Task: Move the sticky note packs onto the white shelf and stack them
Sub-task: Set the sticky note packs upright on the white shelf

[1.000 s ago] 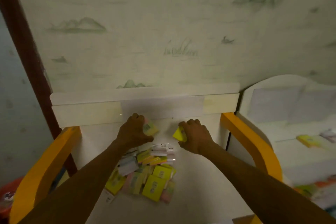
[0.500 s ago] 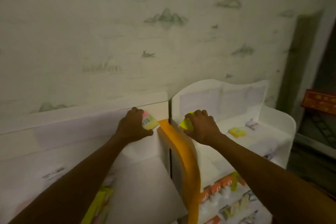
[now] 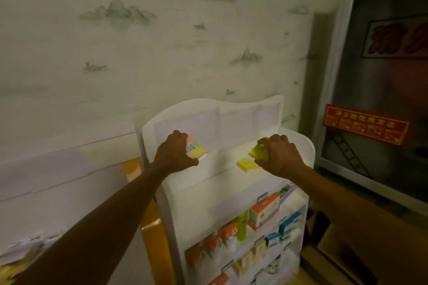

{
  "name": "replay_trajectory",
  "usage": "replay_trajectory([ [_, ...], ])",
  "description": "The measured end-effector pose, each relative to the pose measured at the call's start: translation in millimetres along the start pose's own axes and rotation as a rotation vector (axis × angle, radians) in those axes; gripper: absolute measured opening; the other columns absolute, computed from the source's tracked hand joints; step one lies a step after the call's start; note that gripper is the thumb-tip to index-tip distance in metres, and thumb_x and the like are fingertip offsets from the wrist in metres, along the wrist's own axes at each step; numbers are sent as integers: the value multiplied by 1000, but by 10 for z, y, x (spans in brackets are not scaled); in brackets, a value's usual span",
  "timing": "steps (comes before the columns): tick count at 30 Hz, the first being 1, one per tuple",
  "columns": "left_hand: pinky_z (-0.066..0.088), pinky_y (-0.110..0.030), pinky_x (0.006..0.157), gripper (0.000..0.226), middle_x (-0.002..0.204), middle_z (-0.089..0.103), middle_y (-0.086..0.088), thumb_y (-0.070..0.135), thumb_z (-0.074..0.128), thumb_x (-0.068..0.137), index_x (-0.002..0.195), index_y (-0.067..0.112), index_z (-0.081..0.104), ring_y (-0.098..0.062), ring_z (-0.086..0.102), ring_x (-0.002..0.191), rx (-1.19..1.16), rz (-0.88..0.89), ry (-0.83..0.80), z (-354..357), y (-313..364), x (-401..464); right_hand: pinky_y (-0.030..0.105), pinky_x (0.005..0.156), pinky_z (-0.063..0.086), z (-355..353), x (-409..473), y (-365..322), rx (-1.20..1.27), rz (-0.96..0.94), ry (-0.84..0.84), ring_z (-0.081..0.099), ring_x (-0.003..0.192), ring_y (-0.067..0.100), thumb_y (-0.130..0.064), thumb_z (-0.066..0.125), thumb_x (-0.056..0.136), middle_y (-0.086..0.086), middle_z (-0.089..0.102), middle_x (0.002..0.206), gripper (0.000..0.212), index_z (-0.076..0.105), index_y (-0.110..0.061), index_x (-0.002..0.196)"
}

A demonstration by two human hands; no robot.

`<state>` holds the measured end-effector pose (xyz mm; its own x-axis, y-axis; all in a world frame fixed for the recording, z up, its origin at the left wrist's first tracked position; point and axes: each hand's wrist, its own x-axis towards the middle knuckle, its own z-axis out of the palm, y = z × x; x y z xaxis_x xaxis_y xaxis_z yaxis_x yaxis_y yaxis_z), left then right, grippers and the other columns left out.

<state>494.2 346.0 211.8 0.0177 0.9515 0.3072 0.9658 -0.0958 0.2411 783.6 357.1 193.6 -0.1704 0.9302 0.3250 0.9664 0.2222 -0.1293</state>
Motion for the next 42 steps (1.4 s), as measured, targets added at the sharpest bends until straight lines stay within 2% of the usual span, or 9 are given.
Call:
replay_trajectory([
  [10, 46, -38, 91, 82, 126, 44, -7, 45, 77, 69, 134, 11, 41, -25, 46, 115, -4, 65, -60, 978, 710, 1053, 43, 100, 42, 392, 674, 1186, 1, 68, -59, 42, 124, 27, -50, 68, 80, 6, 49, 133, 65, 45, -27, 136],
  [19, 46, -36, 86, 74, 123, 47, -6, 39, 77, 67, 128, 11, 47, -27, 50, 112, 20, 21, -91, 1743, 899, 1958, 40, 94, 46, 703, 1818, 1816, -13, -13, -119, 44, 121, 28, -47, 70, 80, 9, 50, 130, 65, 45, -23, 136],
  [24, 46, -38, 88, 69, 120, 47, -6, 39, 78, 64, 122, 13, 50, -27, 50, 109, 26, -41, -102, 1839, 883, 2264, 38, 91, 45, 867, 2253, 1983, -2, -76, -148, 43, 123, 30, -43, 69, 81, 11, 50, 129, 66, 43, -22, 138],
  [30, 49, -40, 87, 74, 124, 45, -8, 41, 78, 67, 127, 13, 47, -26, 50, 107, 72, -105, -126, 2036, 855, 2430, 41, 87, 47, 1180, 2758, 2062, 51, -139, -198, 43, 120, 32, -38, 69, 78, 12, 49, 123, 64, 45, -22, 134],
  [34, 48, -40, 92, 82, 133, 42, -7, 40, 81, 65, 132, 12, 44, -26, 49, 115, 98, -217, -164, 2216, 909, 2424, 40, 84, 45, 1501, 2989, 2067, 82, -223, -254, 40, 122, 31, -37, 69, 78, 12, 46, 125, 66, 42, -20, 136],
  [42, 48, -37, 90, 86, 137, 41, -7, 39, 80, 66, 137, 13, 40, -27, 48, 119, 77, -344, -128, 2538, 907, 2327, 41, 94, 43, 2217, 3293, 1929, 143, -294, -364, 33, 131, 34, -48, 65, 82, 16, 41, 136, 86, 24, -6, 145],
])
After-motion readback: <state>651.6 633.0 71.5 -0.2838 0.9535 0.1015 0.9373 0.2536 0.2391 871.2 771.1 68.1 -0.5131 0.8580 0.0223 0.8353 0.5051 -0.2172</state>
